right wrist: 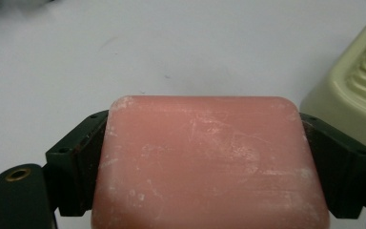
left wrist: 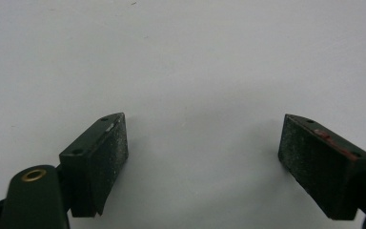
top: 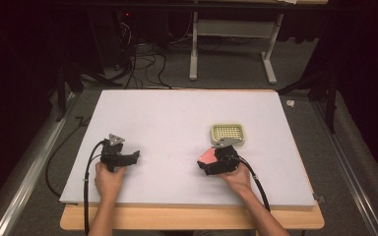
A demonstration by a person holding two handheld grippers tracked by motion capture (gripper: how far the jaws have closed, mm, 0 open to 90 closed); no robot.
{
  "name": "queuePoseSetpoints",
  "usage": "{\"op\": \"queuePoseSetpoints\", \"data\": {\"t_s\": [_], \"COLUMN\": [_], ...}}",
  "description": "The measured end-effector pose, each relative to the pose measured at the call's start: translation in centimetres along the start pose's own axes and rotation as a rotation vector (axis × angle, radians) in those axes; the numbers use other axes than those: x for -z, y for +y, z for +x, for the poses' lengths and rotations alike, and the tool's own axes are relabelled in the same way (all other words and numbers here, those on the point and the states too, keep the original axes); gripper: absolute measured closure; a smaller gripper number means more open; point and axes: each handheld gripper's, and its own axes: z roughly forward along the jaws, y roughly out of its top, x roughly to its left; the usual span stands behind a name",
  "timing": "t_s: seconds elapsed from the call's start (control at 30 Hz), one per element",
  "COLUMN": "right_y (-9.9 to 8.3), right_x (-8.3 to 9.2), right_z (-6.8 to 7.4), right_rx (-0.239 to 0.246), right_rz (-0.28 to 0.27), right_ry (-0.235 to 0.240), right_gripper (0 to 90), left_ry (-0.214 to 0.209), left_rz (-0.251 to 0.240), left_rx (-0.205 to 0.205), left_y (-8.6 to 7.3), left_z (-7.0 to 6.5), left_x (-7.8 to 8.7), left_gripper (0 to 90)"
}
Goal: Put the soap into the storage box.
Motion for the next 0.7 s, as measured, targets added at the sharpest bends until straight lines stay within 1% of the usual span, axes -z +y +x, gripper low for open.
{"op": "queuePoseSetpoints", "data": {"t_s": [0.13, 0.2, 0.33, 0.37, 0.7], "right_y": [-0.2, -0.2, -0.7, -0.8, -1.4], "right_x": [1.0, 1.2, 2.2, 2.3, 3.4], "right_z": [-0.5, -0.6, -1.3, -1.4, -2.5], "right_rx": [-0.009, -0.013, -0.038, -0.037, -0.065], "right_rz": [-0.009, -0.017, -0.032, -0.037, -0.034], "right_ry": [-0.015, -0.014, -0.022, -0.024, -0.047], "right_gripper": [13.5, 13.5, 13.5, 13.5, 13.5], "left_ry": [0.0, 0.0, 0.0, 0.0, -0.001], "left_rz": [0.0, 0.0, 0.0, 0.0, -0.002], "left_rx": [0.0, 0.0, 0.0, 0.0, 0.001], "left_y": [0.0, 0.0, 0.0, 0.0, 0.0], "left_z": [0.0, 0.0, 0.0, 0.0, 0.0], "left_x": [0.0, 0.0, 0.0, 0.0, 0.0], "left_gripper": [17.5, 17.5, 17.5, 17.5, 17.5]}}
